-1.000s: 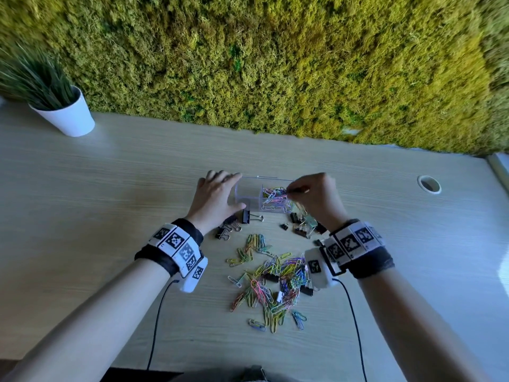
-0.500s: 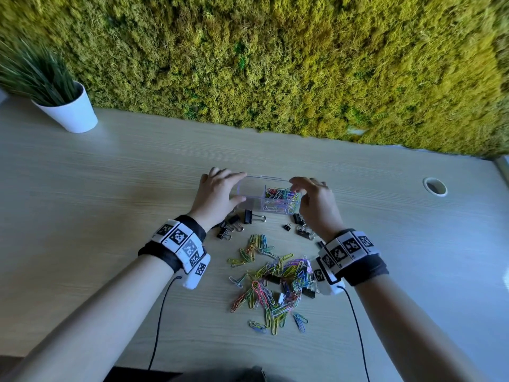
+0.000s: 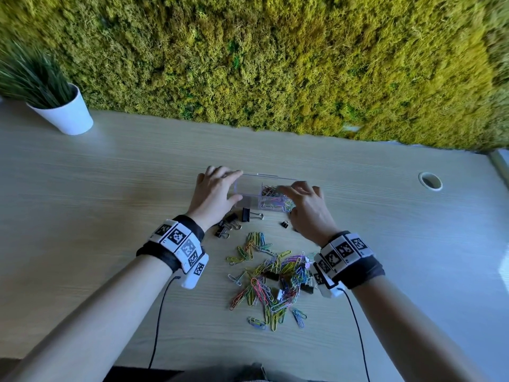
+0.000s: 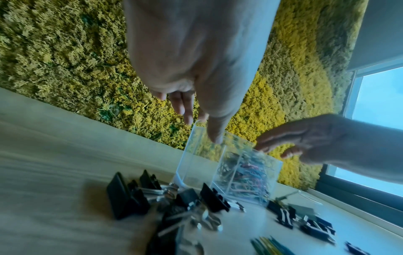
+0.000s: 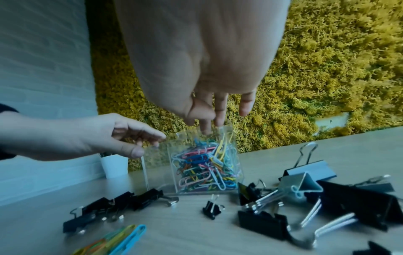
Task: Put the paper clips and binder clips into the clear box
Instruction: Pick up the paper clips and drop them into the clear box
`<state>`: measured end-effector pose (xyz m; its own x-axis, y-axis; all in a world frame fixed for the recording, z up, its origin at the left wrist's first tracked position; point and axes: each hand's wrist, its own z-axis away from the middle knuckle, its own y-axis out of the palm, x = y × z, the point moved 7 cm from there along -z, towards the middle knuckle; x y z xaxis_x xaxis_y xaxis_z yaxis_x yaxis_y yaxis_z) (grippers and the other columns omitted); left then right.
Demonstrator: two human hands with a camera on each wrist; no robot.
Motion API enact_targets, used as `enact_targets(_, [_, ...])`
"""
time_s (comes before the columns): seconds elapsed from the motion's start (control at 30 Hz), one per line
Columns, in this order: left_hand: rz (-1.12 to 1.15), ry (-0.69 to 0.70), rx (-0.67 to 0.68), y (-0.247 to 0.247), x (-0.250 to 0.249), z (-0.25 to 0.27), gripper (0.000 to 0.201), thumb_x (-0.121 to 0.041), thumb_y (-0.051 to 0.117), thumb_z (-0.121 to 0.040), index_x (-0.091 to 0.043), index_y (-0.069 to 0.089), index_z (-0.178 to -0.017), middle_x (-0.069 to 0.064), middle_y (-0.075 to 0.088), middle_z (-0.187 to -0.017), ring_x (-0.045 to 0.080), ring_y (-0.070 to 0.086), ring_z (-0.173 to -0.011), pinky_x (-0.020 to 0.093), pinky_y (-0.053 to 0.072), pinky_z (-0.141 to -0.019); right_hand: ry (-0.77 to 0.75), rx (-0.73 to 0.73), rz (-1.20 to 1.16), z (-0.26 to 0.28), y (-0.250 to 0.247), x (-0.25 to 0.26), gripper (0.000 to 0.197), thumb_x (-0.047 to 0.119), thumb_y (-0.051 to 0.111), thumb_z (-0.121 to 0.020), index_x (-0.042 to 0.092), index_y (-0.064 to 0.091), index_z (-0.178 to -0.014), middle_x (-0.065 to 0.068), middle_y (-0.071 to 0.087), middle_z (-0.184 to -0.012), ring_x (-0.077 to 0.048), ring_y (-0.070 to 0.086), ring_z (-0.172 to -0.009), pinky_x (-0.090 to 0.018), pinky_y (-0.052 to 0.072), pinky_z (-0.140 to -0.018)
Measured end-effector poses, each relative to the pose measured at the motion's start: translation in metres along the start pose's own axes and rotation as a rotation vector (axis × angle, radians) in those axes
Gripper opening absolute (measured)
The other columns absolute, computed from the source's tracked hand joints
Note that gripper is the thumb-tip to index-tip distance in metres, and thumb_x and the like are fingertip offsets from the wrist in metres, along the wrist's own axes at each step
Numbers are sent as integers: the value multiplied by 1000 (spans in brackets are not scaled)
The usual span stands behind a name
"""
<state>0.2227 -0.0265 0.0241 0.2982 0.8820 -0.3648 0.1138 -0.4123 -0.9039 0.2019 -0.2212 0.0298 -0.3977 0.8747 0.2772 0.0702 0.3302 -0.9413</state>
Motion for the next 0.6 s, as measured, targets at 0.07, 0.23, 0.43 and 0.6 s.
enact_targets(0.07, [-23,25,-60,-7,-8,6,62,-35,74,-75,-18,52,-130,2,54,-115,22,44,-106,37,36,-84,2,-113,-91,8,-16,4,58,-9,55,-68,15,58,-121,-4,64,-116,-25,51,-107,-41,38,-85])
enact_targets(0.23, [163,267,56,4,-56,44,32,-42,70,-71,-19,66,-94,-5,60,-94,15,49,-92,38,42,-83,127,-75,-234,49,-13,-27,34,-3,62,-71,19,68,-96,1,67,-96,-21,57,-91,-44,47,-77])
enact_targets(0.43, [-20,437,555,66,-97,91,41,-52,65,-77,-25,61,-107,-7,57,-105,13,42,-103,33,31,-93,171,252,-160,105,17,-45,25,16,75,-68,27,66,-88,16,56,-84,-5,43,-79,-33,44,-72])
enact_targets(0.6, [-109,473,540,74,-106,96,33,-42,64,-82,-20,60,-106,-2,57,-104,18,44,-104,39,33,-96,180,322,-128,115,31,-42,24,27,75,-71,28,66,-93,10,60,-91,-12,51,-93,-34,45,-80])
